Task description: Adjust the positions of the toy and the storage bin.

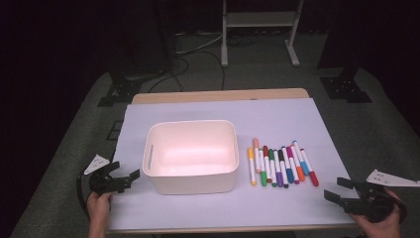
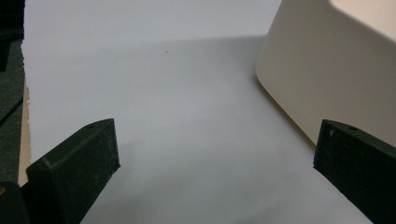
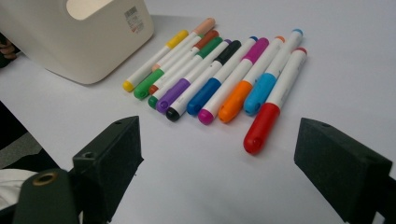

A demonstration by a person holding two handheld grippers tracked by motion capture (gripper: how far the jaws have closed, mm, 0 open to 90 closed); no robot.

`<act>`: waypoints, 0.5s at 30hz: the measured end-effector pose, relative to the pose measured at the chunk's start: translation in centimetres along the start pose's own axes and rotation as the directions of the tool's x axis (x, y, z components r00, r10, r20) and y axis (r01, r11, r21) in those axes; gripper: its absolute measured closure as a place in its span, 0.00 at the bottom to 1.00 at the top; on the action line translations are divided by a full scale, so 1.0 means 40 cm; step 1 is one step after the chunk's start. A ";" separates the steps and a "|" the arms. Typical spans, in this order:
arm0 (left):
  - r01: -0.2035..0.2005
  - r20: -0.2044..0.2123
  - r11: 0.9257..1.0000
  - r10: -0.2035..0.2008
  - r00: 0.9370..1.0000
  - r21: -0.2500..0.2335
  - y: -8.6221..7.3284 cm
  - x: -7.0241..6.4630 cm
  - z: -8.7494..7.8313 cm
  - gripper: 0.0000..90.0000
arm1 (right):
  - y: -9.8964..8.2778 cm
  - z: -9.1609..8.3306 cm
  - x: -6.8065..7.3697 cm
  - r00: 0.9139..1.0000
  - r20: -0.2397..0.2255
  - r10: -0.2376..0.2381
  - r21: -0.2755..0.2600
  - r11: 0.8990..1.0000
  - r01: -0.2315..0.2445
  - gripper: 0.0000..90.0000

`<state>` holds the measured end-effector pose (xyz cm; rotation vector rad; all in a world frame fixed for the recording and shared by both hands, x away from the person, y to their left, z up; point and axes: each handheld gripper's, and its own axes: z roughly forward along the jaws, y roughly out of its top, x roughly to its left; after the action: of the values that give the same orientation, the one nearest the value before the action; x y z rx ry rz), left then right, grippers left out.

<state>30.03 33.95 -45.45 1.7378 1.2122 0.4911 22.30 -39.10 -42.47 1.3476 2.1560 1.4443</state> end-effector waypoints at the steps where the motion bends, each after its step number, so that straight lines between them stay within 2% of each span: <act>1: 0.000 0.000 1.000 0.000 1.000 0.000 0.000 -0.001 0.001 0.00 | 0.006 0.003 0.000 1.000 -0.003 -0.004 0.001 1.000 0.004 0.16; 9: -0.010 -0.006 1.000 0.010 1.000 0.009 0.001 -0.004 0.003 0.00 | 0.052 0.045 -0.003 0.999 -0.024 -0.022 0.039 0.999 0.023 0.16; 15: -0.015 -0.010 1.000 0.015 1.000 0.003 0.000 -0.006 0.002 0.00 | 0.084 0.085 -0.010 1.000 -0.005 -0.024 0.084 0.996 0.025 0.16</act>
<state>29.99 33.70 -45.45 1.7503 1.2075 0.5076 26.49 -36.97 -41.51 1.3420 2.2512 1.3631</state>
